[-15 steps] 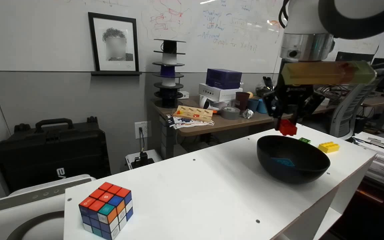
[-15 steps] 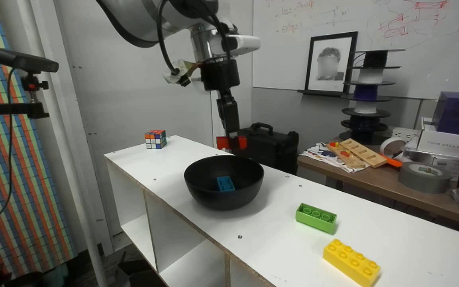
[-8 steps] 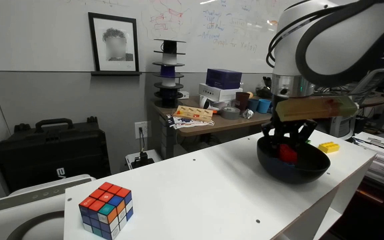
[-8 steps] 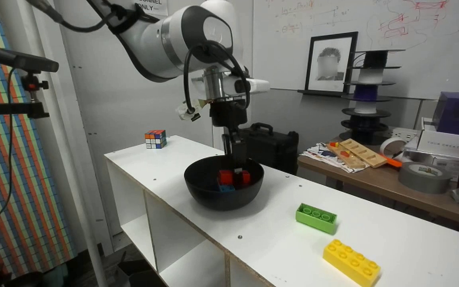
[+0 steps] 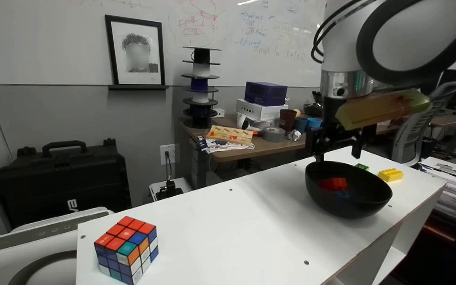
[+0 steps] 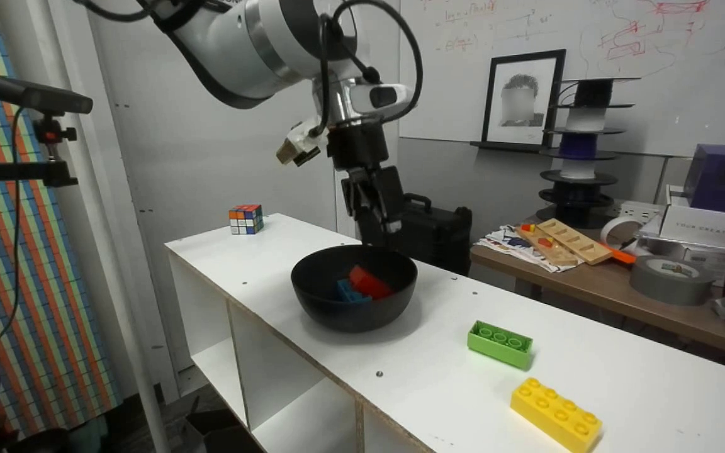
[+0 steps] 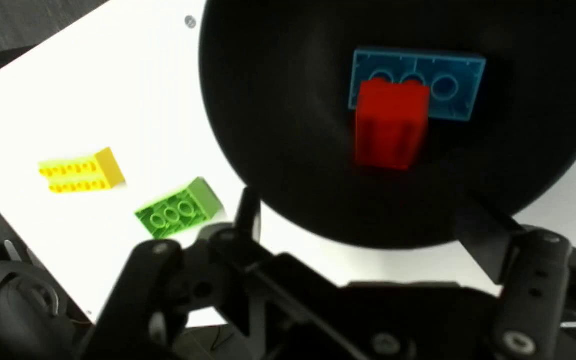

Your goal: Pick up the green, orange, blue and yellow from the table and put them in the bowl

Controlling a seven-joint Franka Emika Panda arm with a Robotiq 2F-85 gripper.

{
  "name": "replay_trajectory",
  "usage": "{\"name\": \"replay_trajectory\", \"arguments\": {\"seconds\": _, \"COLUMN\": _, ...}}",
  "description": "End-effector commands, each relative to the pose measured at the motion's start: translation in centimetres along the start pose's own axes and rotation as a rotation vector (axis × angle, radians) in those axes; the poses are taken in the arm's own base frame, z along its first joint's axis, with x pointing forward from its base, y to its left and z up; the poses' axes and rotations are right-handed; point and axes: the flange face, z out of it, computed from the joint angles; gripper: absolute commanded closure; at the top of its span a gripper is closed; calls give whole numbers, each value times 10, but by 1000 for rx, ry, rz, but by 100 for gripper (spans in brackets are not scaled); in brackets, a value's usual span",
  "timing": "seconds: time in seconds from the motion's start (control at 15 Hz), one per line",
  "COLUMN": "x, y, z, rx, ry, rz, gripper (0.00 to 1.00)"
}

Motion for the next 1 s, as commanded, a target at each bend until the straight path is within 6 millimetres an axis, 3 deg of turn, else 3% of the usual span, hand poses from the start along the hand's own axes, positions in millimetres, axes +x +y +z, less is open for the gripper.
{"name": "replay_trajectory", "arguments": {"seconds": 0.0, "x": 10, "y": 45, "z": -47, "rx": 59, "ry": 103, "rz": 96, "gripper": 0}}
{"name": "replay_trajectory", "arguments": {"seconds": 0.2, "x": 30, "y": 94, "z": -55, "rx": 111, "ry": 94, "rz": 267, "gripper": 0}}
{"name": "replay_trajectory", "arguments": {"seconds": 0.47, "x": 54, "y": 150, "z": -39, "rx": 204, "ry": 16, "rz": 468, "gripper": 0}}
{"name": "replay_trajectory", "arguments": {"seconds": 0.73, "x": 76, "y": 184, "z": -11, "rx": 287, "ry": -22, "rz": 687, "gripper": 0}}
{"name": "replay_trajectory", "arguments": {"seconds": 0.93, "x": 91, "y": 191, "z": 16, "rx": 304, "ry": -39, "rz": 791, "gripper": 0}}
